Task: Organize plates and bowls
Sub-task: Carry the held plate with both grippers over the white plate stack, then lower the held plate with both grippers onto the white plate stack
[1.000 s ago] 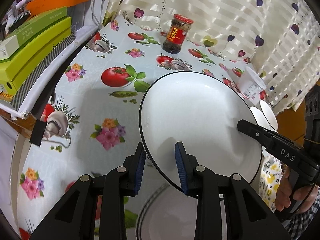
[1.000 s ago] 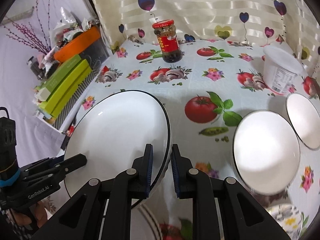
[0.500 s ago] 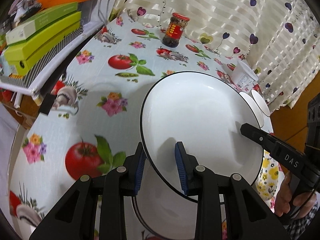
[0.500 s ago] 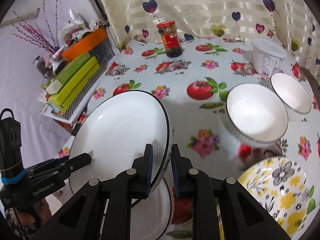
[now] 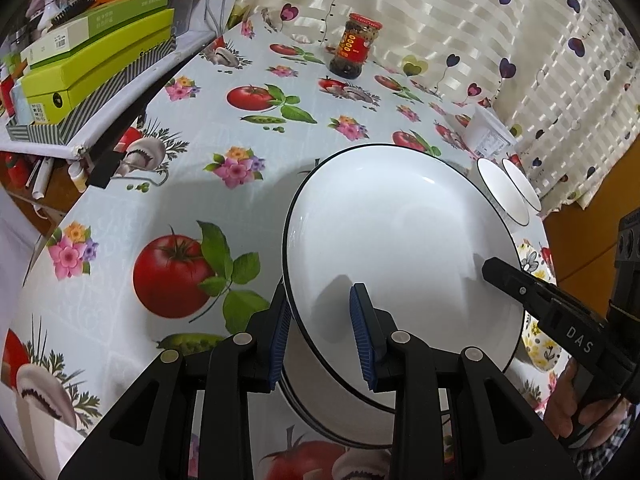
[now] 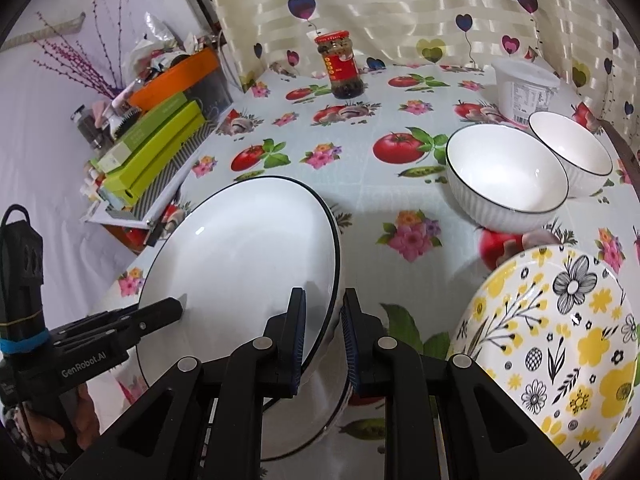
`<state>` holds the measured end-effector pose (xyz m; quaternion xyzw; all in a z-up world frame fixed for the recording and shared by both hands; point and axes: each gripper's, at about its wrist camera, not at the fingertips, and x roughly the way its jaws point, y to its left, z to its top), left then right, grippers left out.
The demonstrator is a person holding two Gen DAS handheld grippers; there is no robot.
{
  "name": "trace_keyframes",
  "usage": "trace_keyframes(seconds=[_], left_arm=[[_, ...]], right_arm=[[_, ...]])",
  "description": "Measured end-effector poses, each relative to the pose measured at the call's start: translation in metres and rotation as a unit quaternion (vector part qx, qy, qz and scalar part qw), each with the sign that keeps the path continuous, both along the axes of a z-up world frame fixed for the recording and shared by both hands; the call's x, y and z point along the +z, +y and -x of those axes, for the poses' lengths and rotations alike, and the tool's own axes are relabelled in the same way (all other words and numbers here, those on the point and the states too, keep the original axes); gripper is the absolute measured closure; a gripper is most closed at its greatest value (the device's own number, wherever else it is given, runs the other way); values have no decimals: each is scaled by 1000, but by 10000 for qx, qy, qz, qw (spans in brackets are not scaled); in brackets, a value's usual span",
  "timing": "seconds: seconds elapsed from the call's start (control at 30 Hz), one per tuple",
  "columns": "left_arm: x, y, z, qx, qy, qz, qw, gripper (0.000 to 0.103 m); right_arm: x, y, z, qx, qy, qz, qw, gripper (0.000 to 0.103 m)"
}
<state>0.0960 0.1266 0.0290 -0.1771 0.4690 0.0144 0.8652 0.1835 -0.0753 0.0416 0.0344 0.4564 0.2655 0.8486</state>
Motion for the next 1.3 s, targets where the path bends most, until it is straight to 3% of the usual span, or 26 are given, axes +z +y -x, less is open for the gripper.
trace_keyframes(seconds=[0.47, 1.3], left_arm=[[-9, 3, 17, 103, 33, 15, 9999, 72], [-15, -6, 22, 147, 133, -225, 9996, 72]], right_arm=[[-17, 0, 22, 16, 61, 14, 10000, 85], [-19, 5, 42, 72, -401, 349, 9986, 85]])
